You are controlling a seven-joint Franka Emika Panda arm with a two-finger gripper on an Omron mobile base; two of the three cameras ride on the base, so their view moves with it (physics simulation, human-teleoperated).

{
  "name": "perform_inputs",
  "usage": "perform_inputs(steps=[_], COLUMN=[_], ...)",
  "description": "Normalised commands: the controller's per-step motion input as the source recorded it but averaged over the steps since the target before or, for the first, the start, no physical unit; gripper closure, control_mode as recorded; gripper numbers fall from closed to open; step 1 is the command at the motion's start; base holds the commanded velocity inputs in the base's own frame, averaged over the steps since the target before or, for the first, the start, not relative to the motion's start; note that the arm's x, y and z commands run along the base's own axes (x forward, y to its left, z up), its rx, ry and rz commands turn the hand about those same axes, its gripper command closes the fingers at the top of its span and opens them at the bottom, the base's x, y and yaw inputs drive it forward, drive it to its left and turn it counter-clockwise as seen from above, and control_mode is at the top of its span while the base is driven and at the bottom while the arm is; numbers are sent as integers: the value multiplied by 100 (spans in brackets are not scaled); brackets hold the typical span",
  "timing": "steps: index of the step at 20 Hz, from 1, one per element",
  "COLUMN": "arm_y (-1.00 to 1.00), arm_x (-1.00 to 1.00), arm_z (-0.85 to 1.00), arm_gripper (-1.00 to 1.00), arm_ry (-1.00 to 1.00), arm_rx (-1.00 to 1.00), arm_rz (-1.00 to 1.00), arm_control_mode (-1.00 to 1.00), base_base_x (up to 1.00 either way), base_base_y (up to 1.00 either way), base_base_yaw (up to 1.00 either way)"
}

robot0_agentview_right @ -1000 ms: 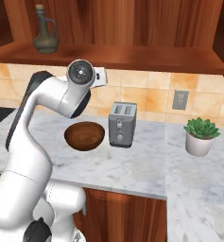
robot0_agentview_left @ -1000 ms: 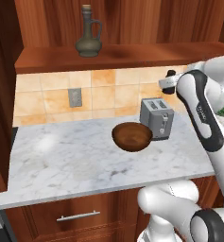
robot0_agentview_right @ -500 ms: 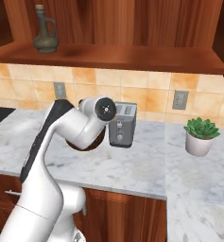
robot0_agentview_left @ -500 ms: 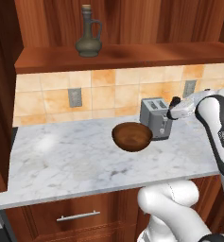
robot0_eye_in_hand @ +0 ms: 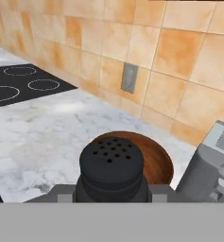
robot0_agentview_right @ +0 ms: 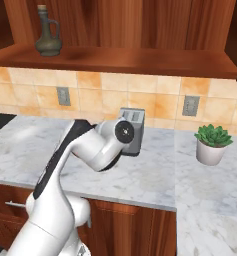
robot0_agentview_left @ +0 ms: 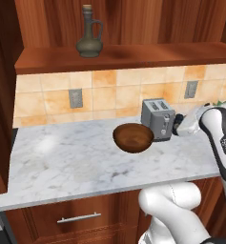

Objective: Retrieve the bottle and the shaker from the cabinet and place them next to the mixing bowl on the counter. Then add garlic from the fridge to the mixing bowl.

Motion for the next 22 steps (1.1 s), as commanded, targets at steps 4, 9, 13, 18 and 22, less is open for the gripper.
perform_inputs(steps=[4,9,13,18,22], arm_y=[-31,-23,-5,0,0], arm_x=[6,15,23,26,21], arm_z=[-52,-62,-55,-40,-31], arm_gripper=[100,100,100,100,100], arm_ry=[-2,0,0,0,0], arm_rx=[-12,-1,-2,0,0], arm_rz=[3,15,20,17,15], arm_control_mode=[-100,-100,-100,-100,-100], base_base_x=[0,0,0,0,0], base_base_y=[0,0,0,0,0], base_base_yaw=[0,0,0,0,0])
